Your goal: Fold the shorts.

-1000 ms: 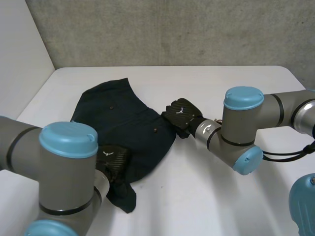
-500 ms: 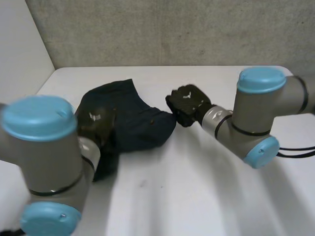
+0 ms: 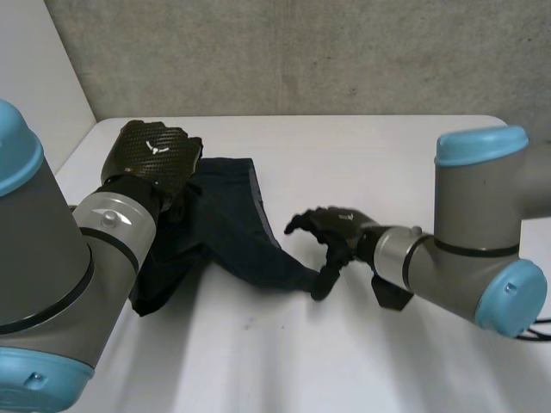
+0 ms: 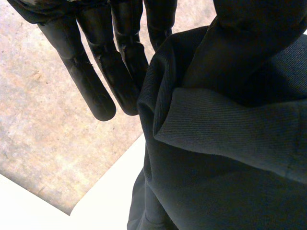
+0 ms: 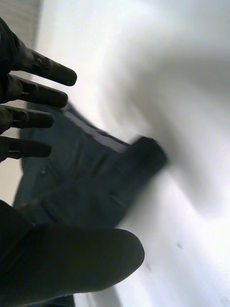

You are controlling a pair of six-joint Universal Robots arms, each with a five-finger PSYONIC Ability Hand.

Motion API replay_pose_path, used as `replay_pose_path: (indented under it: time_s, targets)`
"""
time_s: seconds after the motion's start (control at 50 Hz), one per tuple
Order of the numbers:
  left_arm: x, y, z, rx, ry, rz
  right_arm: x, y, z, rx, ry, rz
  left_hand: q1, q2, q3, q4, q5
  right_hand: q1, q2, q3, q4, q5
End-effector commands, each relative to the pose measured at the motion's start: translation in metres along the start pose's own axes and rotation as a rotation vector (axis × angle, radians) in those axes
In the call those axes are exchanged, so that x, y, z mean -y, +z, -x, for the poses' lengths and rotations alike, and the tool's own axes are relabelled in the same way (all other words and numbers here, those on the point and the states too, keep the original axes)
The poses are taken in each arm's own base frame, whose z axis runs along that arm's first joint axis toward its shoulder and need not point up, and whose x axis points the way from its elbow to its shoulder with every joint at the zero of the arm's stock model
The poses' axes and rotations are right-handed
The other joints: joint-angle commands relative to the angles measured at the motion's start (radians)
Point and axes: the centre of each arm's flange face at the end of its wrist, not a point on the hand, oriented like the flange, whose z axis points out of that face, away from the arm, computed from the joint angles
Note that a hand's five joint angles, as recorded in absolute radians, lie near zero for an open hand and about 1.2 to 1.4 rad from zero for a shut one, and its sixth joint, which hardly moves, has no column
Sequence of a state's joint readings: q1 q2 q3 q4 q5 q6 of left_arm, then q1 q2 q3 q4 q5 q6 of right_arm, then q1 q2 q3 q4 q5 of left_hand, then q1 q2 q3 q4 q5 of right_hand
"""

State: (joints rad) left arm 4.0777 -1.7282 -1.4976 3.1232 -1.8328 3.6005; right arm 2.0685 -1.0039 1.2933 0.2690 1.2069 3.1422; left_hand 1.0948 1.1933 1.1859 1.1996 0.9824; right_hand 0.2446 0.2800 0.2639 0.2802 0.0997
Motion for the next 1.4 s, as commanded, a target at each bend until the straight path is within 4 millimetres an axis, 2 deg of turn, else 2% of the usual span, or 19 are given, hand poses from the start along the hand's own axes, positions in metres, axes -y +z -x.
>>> replay_pose_path:
  time_s: [0.02, 0.16, 0.32, 0.46, 0.54, 0.58, 0.62, 0.7, 0.72, 0.78, 0.8, 0.9, 1.0, 1.02, 1.08, 1.1, 1.18, 1.32, 1.4]
  targets:
    - [0.005, 0.006, 0.001, 0.01, -0.004, -0.017, -0.031, -0.005, -0.003, -0.013, 0.129, 0.086, 0.302, 0.203, 0.21, 0.197, 0.239, -0.022, -0.057, -0.041, -0.057, -0.051]
    - [0.001, 0.008, -0.003, 0.002, -0.004, -0.004, -0.028, -0.002, -0.006, -0.021, 0.221, -0.006, 0.302, 0.203, 0.21, 0.197, 0.239, -0.036, -0.072, -0.056, -0.072, -0.066]
    - [0.0, 0.005, -0.005, -0.007, -0.024, 0.001, -0.016, 0.02, -0.009, -0.024, 0.302, -0.149, 0.302, 0.203, 0.21, 0.197, 0.239, -0.03, -0.066, -0.05, -0.066, -0.06]
    - [0.002, 0.003, -0.004, -0.006, -0.027, -0.003, -0.018, 0.045, 0.01, -0.033, 0.276, -0.183, 0.302, 0.203, 0.21, 0.197, 0.239, 0.005, -0.031, -0.015, -0.031, -0.025]
    - [0.002, 0.005, -0.002, 0.001, -0.029, -0.006, -0.026, 0.054, 0.014, -0.021, 0.275, -0.164, 0.302, 0.203, 0.21, 0.197, 0.239, 0.303, 0.268, 0.284, 0.268, 0.274]
    - [0.004, 0.005, -0.001, 0.004, -0.031, -0.011, -0.027, 0.055, 0.019, -0.008, 0.266, -0.16, 0.302, 0.203, 0.21, 0.197, 0.239, 0.813, 0.777, 0.793, 0.777, 0.783]
    - [0.005, 0.006, 0.0, 0.007, -0.03, -0.015, -0.023, 0.053, 0.02, -0.005, 0.261, -0.168, 0.302, 0.203, 0.21, 0.197, 0.239, 1.15, 1.115, 1.131, 1.114, 1.12]
    - [0.012, 0.008, 0.005, 0.02, -0.034, -0.034, 0.009, 0.037, 0.022, -0.002, 0.208, -0.258, 0.302, 0.203, 0.21, 0.197, 0.239, 1.152, 1.116, 1.132, 1.116, 1.122]
    - [0.019, 0.007, 0.011, 0.034, -0.041, -0.054, 0.032, 0.022, 0.026, 0.0, 0.144, -0.327, 0.302, 0.203, 0.21, 0.197, 0.239, 1.152, 1.116, 1.132, 1.116, 1.122]
    - [0.034, 0.002, 0.022, 0.06, -0.051, -0.099, 0.07, -0.004, 0.021, -0.038, 0.017, -0.432, 0.302, 0.203, 0.21, 0.197, 0.239, 1.152, 1.116, 1.132, 1.116, 1.122]
    - [0.046, -0.003, 0.032, 0.082, -0.06, -0.132, 0.091, -0.022, 0.01, -0.095, -0.077, -0.484, 0.302, 0.203, 0.21, 0.197, 0.239, 1.152, 1.116, 1.132, 1.116, 1.122]
    - [0.088, -0.019, 0.061, 0.15, -0.092, -0.254, 0.128, -0.062, -0.001, -0.23, -0.354, -0.55, 0.302, 0.203, 0.21, 0.197, 0.239, 1.152, 1.116, 1.132, 1.116, 1.122]
    - [0.133, -0.045, 0.089, 0.213, -0.127, -0.389, 0.161, -0.094, 0.011, -0.3, -0.515, -0.664, 0.302, 0.203, 0.21, 0.197, 0.239, 1.152, 1.116, 1.132, 1.116, 1.122]
    - [0.147, -0.056, 0.099, 0.234, -0.136, -0.432, 0.177, -0.113, 0.019, -0.31, -0.54, -0.73, 0.302, 0.203, 0.21, 0.197, 0.239, 1.152, 1.116, 1.132, 1.116, 1.122]
    - [0.164, -0.071, 0.112, 0.259, -0.149, -0.483, 0.199, -0.148, 0.031, -0.33, -0.566, -0.833, 0.302, 0.203, 0.21, 0.197, 0.239, 1.152, 1.116, 1.132, 1.116, 1.122]
    - [0.172, -0.08, 0.118, 0.271, -0.15, -0.508, 0.208, -0.169, 0.038, -0.339, -0.582, -0.89, 0.302, 0.203, 0.21, 0.197, 0.239, 1.152, 1.116, 1.132, 1.116, 1.122]
    - [0.181, -0.096, 0.126, 0.279, -0.15, -0.537, 0.222, -0.209, 0.054, -0.356, -0.607, -0.997, 0.302, 0.203, 0.21, 0.197, 0.239, 1.152, 1.116, 1.132, 1.116, 1.122]
    - [0.163, -0.088, 0.112, 0.206, -0.119, -0.471, 0.215, -0.21, 0.058, -0.333, -0.593, -0.937, 0.302, 0.203, 0.21, 0.197, 0.239, 1.152, 1.116, 1.132, 1.116, 1.122]
    - [0.135, -0.065, 0.093, 0.142, -0.092, -0.369, 0.2, -0.179, 0.046, -0.316, -0.561, -0.813, 0.302, 0.203, 0.21, 0.197, 0.239, 1.152, 1.116, 1.132, 1.116, 1.122]
